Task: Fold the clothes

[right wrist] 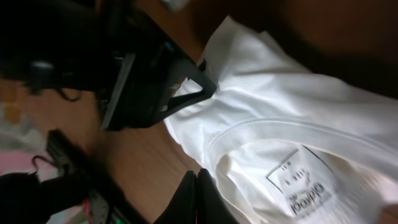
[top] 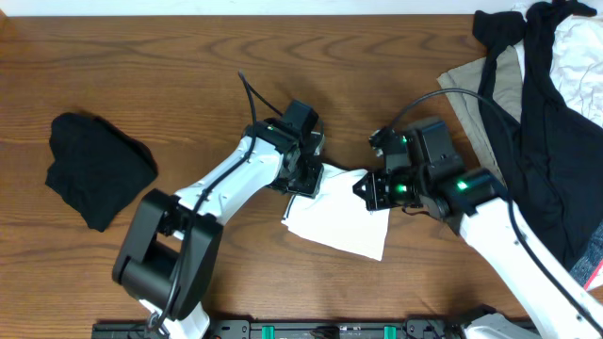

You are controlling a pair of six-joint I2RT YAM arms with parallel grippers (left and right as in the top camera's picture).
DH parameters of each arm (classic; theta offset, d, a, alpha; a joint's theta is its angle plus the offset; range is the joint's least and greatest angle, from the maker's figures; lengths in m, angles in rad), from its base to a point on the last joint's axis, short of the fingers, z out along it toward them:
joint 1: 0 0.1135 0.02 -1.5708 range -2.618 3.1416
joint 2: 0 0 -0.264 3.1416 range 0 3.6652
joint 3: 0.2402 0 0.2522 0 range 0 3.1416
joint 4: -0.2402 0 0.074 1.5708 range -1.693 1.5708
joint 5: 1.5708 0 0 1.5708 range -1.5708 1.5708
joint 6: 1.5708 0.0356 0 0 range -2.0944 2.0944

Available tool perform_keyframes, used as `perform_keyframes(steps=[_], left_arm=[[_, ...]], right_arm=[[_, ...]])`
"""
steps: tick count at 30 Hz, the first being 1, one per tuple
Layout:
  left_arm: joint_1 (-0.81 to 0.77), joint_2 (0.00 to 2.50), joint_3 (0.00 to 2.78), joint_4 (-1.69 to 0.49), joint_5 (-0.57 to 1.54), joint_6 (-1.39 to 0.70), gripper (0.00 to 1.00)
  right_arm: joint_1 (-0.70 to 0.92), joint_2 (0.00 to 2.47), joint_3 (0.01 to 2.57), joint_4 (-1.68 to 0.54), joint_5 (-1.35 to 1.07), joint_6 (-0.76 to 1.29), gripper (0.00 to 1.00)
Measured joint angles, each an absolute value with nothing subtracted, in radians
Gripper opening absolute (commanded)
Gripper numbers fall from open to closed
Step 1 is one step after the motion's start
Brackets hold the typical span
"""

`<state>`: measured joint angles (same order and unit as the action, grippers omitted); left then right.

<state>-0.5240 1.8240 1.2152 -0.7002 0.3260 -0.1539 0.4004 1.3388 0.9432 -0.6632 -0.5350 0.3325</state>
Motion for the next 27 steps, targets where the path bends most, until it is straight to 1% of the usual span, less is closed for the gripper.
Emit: perform_keyframes(steps=[12,18,27], left_arm=[[-0.525,1.818,1.214,-0.701,0.311,-0.154,0.48],[-0.526,1.818,1.213,-0.698,0.311,-0.154,0.49],[-0.526,1.831,1.21,-0.69,0.311,-0.154,0.48]], right_arm=[[0.296,1.643,0.943,-0.57,-0.929,0.191,0.01],[0.27,1.798,0.943,-0.58,-0.994,0.126,0.02],[0.184,2.014,0.944,-0.614,-1.0,0.052,0.03]])
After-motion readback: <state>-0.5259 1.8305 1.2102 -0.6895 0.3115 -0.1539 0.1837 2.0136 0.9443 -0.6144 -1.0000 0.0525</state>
